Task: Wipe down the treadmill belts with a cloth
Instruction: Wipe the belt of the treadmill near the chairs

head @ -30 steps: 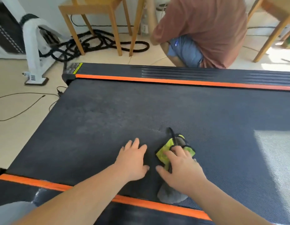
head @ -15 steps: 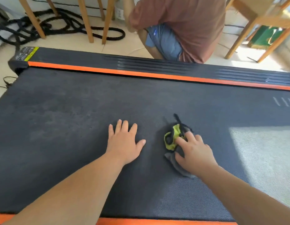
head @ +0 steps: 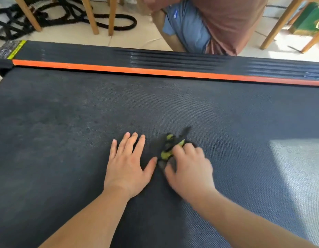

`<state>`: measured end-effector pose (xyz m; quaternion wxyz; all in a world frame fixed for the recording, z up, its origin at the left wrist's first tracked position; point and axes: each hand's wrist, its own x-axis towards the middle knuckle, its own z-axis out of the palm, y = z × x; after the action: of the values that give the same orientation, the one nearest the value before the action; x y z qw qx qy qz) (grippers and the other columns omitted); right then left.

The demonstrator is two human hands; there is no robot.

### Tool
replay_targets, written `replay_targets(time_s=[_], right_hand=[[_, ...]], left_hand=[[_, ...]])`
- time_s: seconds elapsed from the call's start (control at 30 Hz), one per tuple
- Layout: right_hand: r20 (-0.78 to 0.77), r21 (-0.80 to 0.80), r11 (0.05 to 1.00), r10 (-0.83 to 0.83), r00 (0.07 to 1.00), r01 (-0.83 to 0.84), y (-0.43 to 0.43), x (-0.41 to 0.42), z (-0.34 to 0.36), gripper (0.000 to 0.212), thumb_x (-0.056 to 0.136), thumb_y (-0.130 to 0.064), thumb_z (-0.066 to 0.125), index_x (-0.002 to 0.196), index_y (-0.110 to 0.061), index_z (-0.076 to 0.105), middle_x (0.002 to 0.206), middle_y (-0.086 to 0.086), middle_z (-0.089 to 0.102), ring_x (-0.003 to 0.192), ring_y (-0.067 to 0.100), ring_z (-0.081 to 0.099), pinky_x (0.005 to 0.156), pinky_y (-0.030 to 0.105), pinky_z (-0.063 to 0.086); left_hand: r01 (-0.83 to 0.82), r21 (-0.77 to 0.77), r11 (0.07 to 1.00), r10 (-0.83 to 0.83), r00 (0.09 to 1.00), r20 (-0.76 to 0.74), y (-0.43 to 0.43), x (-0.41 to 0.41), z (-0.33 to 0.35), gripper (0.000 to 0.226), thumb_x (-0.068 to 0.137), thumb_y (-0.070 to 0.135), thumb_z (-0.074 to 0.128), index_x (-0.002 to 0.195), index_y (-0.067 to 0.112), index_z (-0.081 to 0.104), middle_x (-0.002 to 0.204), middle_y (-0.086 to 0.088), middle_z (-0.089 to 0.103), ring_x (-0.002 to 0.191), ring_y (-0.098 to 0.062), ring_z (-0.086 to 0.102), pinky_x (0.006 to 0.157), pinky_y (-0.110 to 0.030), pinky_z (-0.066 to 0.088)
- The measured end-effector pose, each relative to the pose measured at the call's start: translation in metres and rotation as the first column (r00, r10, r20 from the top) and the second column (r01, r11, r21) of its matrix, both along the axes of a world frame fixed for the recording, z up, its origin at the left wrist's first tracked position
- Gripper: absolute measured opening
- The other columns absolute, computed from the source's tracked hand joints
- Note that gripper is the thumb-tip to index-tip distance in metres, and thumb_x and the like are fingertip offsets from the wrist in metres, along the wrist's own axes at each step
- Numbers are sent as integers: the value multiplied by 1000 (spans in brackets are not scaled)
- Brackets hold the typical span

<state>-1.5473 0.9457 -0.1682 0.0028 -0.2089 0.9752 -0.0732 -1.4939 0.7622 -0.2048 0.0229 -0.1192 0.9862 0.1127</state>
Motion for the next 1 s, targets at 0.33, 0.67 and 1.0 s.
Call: replay_targets(time_s=[0.33,0.67,1.0], right_hand=[[46,177,861,-490,870,476,69,-181,1,44,98,-50,44,135,-26,47,130,16,51,121,44,47,85,49,45],[-87,87,952,299,950,-292,-43,-63,-12,31,83,-46,55,102,-22,60,95,7,58,82,35,57,57,39,49],[39,159,864,-489,871,478,21,-265,1,49,99,-49,43,142,-26,45,140,18,47,130,46,44,99,55,43]], left_hand=[[4,23,1000,-3,1000,-12,-3,-1,-8,69,100,55,19,163,28,24,169,2,25,159,-18,6,129,-51,7],[5,10,1000,-6,1000,27,-4,-1,-9,68,99,55,27,161,28,33,167,3,29,159,-17,9,128,-51,11],[1,15,1000,-1,1000,23,-3,-2,-9,67,100,54,29,162,27,30,165,2,32,158,-20,14,127,-54,17]])
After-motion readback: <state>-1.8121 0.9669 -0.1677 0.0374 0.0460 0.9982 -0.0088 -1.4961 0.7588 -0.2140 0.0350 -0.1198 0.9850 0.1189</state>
